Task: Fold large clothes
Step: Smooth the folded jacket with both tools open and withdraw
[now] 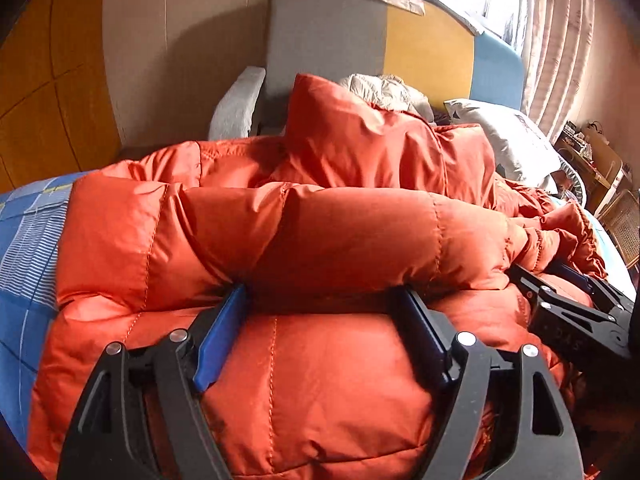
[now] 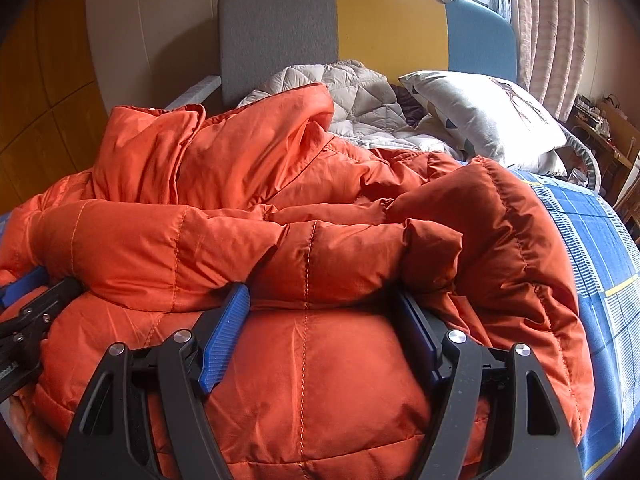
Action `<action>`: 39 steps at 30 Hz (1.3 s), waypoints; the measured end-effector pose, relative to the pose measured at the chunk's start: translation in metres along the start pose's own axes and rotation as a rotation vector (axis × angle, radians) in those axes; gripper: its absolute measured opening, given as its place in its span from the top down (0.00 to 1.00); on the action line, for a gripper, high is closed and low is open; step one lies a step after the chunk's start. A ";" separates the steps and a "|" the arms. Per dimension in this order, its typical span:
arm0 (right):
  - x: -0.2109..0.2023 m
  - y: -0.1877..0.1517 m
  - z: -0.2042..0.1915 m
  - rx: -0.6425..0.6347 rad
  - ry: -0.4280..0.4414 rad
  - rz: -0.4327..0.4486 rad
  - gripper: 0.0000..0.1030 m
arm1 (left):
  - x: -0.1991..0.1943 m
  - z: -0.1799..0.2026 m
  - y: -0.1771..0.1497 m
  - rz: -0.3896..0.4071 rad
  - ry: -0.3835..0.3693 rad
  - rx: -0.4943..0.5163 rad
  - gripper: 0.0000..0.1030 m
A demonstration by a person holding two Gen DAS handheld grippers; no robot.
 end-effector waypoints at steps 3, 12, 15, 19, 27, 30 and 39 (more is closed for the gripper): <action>0.001 0.001 -0.001 -0.003 -0.005 -0.006 0.30 | 0.000 -0.001 -0.003 -0.008 0.006 0.004 0.25; -0.005 0.005 -0.002 -0.040 -0.024 -0.031 0.22 | -0.072 -0.007 -0.009 0.059 0.020 -0.008 0.15; -0.018 0.005 -0.003 -0.045 0.006 -0.056 0.10 | -0.103 -0.012 -0.015 0.094 0.017 0.007 0.15; -0.049 -0.004 -0.002 -0.030 0.052 -0.048 0.10 | -0.139 -0.021 -0.024 0.128 0.002 -0.005 0.15; -0.103 -0.055 0.012 -0.067 0.057 -0.089 0.10 | -0.192 -0.035 -0.057 0.161 -0.022 -0.013 0.13; -0.123 -0.077 0.023 -0.085 0.047 -0.107 0.10 | -0.207 -0.043 -0.070 0.168 -0.021 -0.014 0.13; -0.169 -0.152 0.064 -0.061 0.006 -0.162 0.10 | -0.227 -0.076 -0.111 0.150 0.002 -0.018 0.13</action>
Point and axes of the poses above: each gripper's, at about its wrist camera, not at the fingertips, and x roughly the way its jaws point, z to its right, y to its top, the point moved 10 cm from there along x, roughly the way its jaws point, and after that the axes turned 11 degrees about -x, right-handed, at the moved point
